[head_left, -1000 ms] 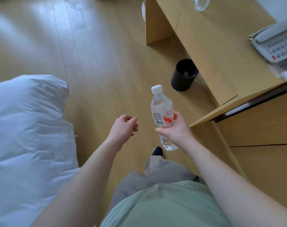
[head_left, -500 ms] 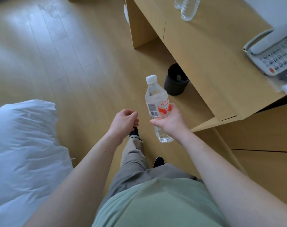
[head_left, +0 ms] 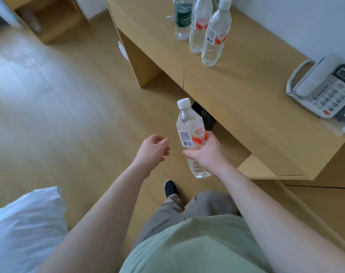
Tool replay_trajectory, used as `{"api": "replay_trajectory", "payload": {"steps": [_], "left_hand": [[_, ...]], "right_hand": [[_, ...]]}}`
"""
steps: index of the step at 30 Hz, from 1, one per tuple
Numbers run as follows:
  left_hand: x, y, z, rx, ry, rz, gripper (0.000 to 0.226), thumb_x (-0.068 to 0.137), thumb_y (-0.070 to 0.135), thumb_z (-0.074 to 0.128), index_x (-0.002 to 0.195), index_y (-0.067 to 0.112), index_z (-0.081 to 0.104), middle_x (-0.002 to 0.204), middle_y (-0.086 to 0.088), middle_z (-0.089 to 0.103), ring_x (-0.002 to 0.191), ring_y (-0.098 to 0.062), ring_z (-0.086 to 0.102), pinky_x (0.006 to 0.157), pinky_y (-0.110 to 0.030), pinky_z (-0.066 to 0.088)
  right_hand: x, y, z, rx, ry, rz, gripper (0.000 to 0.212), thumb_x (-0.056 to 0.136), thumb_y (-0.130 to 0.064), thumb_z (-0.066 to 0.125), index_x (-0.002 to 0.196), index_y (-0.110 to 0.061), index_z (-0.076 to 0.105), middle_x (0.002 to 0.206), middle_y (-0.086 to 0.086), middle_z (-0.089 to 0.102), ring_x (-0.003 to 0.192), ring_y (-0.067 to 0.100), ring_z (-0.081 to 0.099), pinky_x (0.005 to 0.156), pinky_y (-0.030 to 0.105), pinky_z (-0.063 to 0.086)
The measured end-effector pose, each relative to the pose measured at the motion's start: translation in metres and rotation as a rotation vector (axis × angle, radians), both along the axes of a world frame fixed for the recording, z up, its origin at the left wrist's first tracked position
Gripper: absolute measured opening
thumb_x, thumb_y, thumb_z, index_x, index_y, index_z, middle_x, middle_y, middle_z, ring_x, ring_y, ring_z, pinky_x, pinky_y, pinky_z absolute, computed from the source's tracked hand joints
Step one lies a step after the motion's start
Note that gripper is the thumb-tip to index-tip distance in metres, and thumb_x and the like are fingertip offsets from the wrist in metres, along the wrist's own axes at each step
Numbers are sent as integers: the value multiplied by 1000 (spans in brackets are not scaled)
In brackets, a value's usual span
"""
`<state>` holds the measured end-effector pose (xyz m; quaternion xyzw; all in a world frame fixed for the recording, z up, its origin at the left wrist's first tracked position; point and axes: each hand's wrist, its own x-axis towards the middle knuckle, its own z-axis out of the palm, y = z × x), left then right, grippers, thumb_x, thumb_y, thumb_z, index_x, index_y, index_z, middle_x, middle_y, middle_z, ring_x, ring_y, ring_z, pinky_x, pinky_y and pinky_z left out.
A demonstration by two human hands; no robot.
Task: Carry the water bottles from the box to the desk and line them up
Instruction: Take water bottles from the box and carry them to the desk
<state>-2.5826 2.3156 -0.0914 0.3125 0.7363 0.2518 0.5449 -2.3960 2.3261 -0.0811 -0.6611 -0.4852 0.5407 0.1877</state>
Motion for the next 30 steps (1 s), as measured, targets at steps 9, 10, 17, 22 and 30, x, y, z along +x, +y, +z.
{"api": "replay_trajectory", "payload": {"steps": [9,10,17,22,30], "left_hand": [[-11,89,2,31,-60,-81,11,99,32,57,101,25,65,95,0,75,87,-13,75,81,-34,60],[-8,99,2,35,-65,-93,11,99,33,57,101,25,65,95,0,76,87,-13,75,80,-34,60],[17,170,4,67,-61,-173,10,99,34,58,101,28,65,94,2,76,85,-10,74,79,-32,61],[40,219,11,64,-48,-213,11,100,34,57,103,28,66,95,3,75,86,-9,74,81,-32,61],[67,272,14,22,-33,-260,15,100,37,58,107,26,66,96,2,75,88,-11,74,82,-32,61]], "right_hand": [[-12,63,1,15,-57,-89,55,72,-25,89,112,-34,52,98,-20,65,85,-10,59,57,7,41],[-11,70,2,18,-64,-101,54,71,-26,90,109,-36,52,98,-20,66,85,-10,60,58,9,40],[8,126,-1,22,-38,-168,53,66,-31,91,100,-41,50,98,-19,68,88,-7,63,67,17,43],[29,168,1,55,0,-189,57,67,-26,91,102,-41,49,96,-21,67,81,-15,62,62,8,43],[67,219,0,99,67,-239,56,65,-25,91,106,-39,55,98,-19,71,85,-11,65,70,17,46]]}}
